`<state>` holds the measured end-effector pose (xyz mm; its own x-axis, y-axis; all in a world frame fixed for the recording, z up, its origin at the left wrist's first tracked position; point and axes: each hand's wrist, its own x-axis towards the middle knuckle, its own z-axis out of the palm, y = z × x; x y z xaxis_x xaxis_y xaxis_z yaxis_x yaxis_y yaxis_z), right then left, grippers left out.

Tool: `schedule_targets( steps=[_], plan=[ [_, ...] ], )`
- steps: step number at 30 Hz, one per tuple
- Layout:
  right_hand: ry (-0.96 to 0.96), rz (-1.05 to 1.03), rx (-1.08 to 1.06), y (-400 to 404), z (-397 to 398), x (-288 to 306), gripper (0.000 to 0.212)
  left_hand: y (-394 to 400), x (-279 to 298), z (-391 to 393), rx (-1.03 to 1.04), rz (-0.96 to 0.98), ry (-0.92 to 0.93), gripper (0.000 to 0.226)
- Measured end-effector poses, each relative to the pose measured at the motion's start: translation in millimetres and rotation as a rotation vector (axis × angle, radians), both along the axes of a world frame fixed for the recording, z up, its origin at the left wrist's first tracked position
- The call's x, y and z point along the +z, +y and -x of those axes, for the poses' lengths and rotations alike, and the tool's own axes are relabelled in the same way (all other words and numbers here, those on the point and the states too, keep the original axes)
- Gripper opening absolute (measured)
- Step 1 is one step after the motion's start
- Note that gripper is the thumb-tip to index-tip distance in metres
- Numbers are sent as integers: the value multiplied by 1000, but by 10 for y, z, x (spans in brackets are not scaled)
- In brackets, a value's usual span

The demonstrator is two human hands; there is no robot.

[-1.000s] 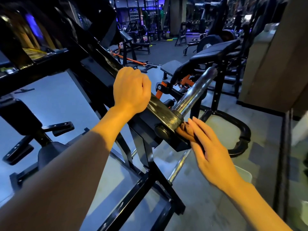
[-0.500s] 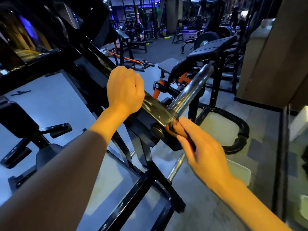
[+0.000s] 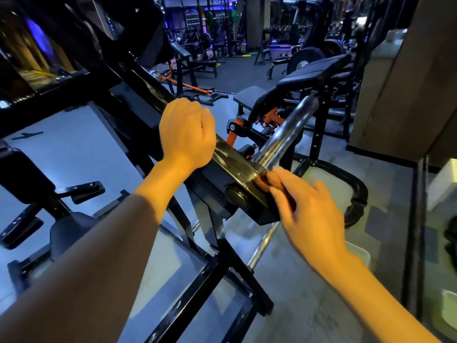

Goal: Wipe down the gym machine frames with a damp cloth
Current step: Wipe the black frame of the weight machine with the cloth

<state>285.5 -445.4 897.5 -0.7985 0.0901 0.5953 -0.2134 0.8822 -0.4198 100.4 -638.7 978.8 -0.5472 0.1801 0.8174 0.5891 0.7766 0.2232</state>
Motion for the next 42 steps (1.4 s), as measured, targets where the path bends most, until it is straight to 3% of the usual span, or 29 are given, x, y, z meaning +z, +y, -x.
schedule_targets(
  steps=[7,10,13,18,23,25,28,34,38,42],
  plan=[
    [59,-26,43,-110,-116,36,32,5,25,-2,-8,-10,5,50],
    [10,-9,17,-67,58,78,13,26,38,-22,-9,-17,13,51],
    [50,3,-2,-286,203,162,11,13,28,11,-20,-45,-7,54],
    [91,-34,55,-265,-102,14,41,20,9,40,-40,-50,19,54],
    [52,21,5,-262,285,162,16,15,9,36,-24,-54,3,54],
    [64,-26,64,-355,231,201,16,22,11,30,-20,-50,4,53],
    [80,-26,121,-248,20,120,35,24,22,3,-31,-57,1,52],
    [83,14,73,-348,375,232,19,25,30,-23,-36,-74,-7,51],
    [117,-27,189,-309,158,90,42,23,36,-14,-58,-82,5,50],
    [64,70,142,-156,339,129,27,39,43,-40,-46,-83,17,49]
  ],
)
